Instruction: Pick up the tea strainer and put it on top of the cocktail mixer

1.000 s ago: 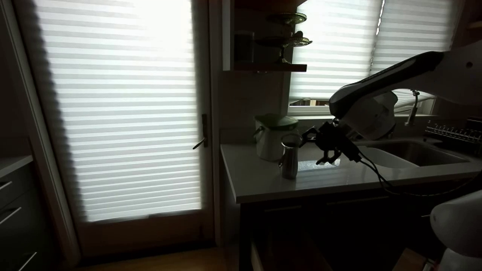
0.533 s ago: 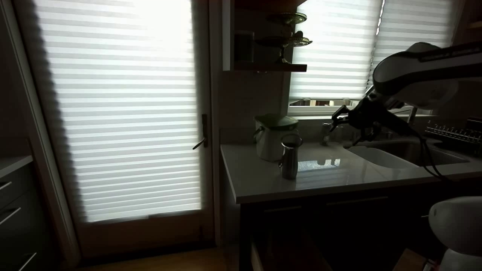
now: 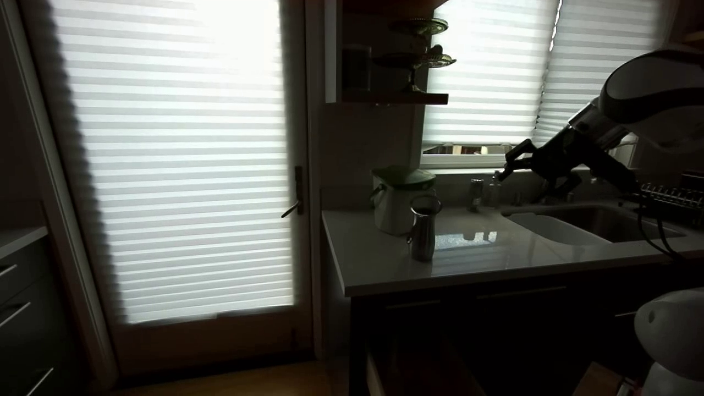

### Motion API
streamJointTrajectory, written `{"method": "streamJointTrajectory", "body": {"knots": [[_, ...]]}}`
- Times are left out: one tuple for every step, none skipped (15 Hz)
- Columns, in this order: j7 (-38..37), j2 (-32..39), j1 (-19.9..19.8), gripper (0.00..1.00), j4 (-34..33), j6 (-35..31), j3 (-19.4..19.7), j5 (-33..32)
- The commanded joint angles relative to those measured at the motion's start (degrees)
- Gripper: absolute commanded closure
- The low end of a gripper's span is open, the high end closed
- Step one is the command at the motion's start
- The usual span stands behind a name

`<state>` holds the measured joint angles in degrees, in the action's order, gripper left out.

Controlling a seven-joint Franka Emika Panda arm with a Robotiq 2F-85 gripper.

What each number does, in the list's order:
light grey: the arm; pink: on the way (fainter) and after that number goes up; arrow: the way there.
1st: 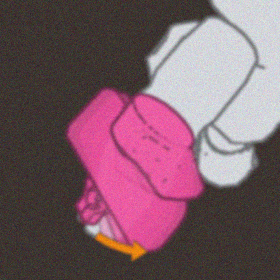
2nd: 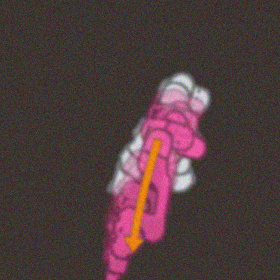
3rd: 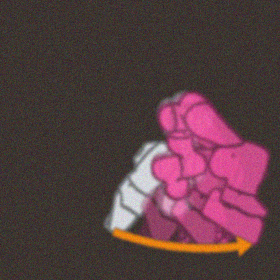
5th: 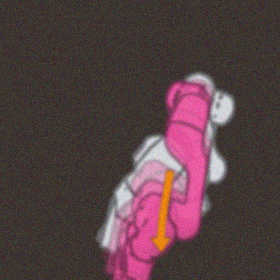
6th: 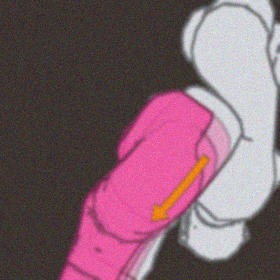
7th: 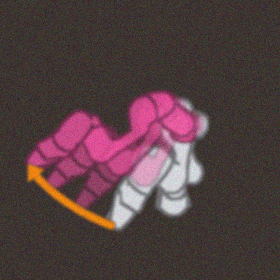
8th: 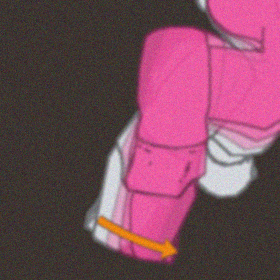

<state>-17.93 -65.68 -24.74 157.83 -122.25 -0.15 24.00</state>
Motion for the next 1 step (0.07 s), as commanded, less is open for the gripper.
{"method": "streamJointTrajectory", "body": {"knots": [[-1.91, 0.04, 2.39, 0.00, 0.00, -0.71, 1.58, -2.41]]}}
